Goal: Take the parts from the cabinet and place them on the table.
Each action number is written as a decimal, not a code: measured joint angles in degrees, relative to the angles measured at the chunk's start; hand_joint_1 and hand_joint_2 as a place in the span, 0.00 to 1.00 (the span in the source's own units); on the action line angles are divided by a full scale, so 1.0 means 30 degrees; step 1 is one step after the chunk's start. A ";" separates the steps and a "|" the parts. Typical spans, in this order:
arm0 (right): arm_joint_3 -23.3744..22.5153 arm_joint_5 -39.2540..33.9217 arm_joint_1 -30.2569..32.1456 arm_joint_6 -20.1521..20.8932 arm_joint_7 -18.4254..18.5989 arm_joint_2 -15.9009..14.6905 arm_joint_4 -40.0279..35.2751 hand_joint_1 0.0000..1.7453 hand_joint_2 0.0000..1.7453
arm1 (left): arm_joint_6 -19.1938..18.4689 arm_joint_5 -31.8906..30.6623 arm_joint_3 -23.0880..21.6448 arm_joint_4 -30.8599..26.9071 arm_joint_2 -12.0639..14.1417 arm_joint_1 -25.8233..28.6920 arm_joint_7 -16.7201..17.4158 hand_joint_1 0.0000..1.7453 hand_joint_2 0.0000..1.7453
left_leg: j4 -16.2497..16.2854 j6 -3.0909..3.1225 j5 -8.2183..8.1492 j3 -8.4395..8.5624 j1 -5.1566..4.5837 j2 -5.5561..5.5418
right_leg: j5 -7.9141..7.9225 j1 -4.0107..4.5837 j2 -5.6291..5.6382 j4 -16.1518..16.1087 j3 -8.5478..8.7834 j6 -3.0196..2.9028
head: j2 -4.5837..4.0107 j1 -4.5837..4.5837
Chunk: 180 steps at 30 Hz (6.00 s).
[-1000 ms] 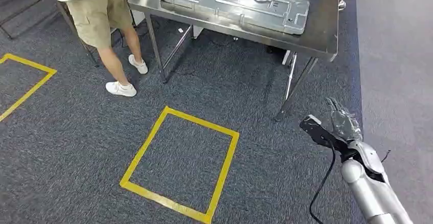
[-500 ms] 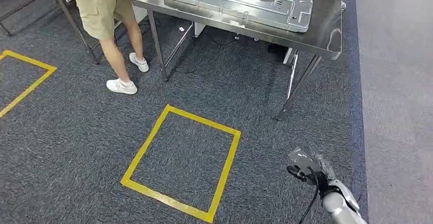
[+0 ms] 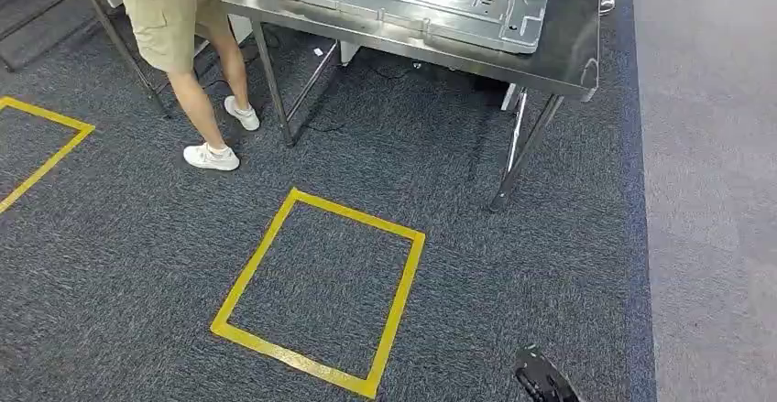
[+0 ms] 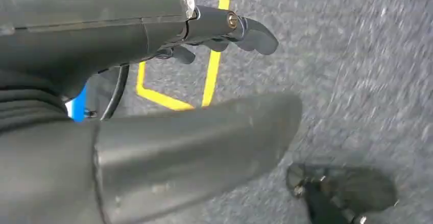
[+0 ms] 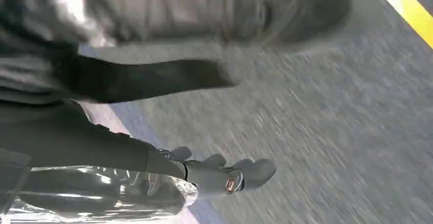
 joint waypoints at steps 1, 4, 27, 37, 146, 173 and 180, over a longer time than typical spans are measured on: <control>0.0000 -0.0106 0.0046 0.0007 -0.0014 0.0091 0.0077 0.00 0.00 | -0.0021 0.0092 -0.0112 -0.0007 0.0056 0.0021 0.0042 0.00 0.00 | 0.0070 0.0015 -0.0061 -0.0036 0.0024 0.0048 | 0.0097 -0.0170 -0.0012 -0.0178 0.0095 -0.0016 | 0.0007 -0.0022; 0.0000 -0.0882 0.0228 0.0088 -0.0153 0.0751 0.0678 0.00 0.00 | -0.0306 0.0779 -0.0998 0.0000 0.0277 0.0594 0.0379 0.00 0.00 | 0.1749 0.0156 -0.1376 -0.0638 -0.0037 0.0001 | 0.0317 -0.0121 -0.0071 -0.0630 0.0433 -0.0126 | 0.0000 -0.0022; -0.0437 -0.5398 0.3535 0.0561 -0.0874 0.3182 0.7467 0.00 0.00 | -0.1807 0.4742 -0.6519 -0.1690 0.0786 0.0842 0.2032 0.00 0.00 | 0.0179 0.0688 -0.0612 0.0356 -0.0302 -0.0251 | -0.0539 0.0910 -0.0042 0.0809 0.0074 -0.1314 | 0.0007 -0.0197; -0.0503 -0.5660 -0.0277 0.0641 -0.0998 0.3694 0.3073 0.00 0.00 | -0.1901 0.5004 -0.6781 0.2718 0.1275 0.4983 0.2324 0.00 0.00 | 0.3953 -0.0346 -0.2423 -0.1219 -0.0199 0.0007 | 0.0016 0.0209 0.0604 -0.0406 0.0585 -0.0456 | 0.0000 0.0000; -0.0641 -0.5682 0.5281 0.0627 -0.0940 0.3788 0.9936 0.00 1.00 | -0.1908 0.4989 -0.7248 -0.3774 0.1282 -0.0514 0.2207 0.00 0.00 | 0.0080 0.0670 0.0319 -0.0429 -0.0013 -0.1670 | -0.1974 -0.0298 0.0089 0.3251 -0.0463 0.0723 | 0.0007 -0.0124; -0.0641 -0.5682 0.4968 0.0627 -0.0925 0.3854 0.9563 0.00 0.00 | -0.1930 0.4989 -0.7247 -0.3298 0.1275 -0.0550 0.2163 0.00 0.00 | -0.0016 0.0586 0.0115 -0.0194 -0.0251 -0.0433 | -0.4337 -0.0207 -0.0093 0.6128 -0.1767 0.0901 | 0.0000 -0.0131; -0.0641 -0.5682 0.4044 0.0634 -0.0977 0.3818 0.9082 0.00 0.00 | -0.1923 0.4989 -0.7240 -0.2948 0.1217 0.0545 0.2273 0.00 0.00 | -0.0194 0.0455 0.0230 -0.0137 -0.0157 -0.0643 | -0.0693 0.0111 0.0124 0.0380 0.0503 0.0214 | 0.0007 -0.0117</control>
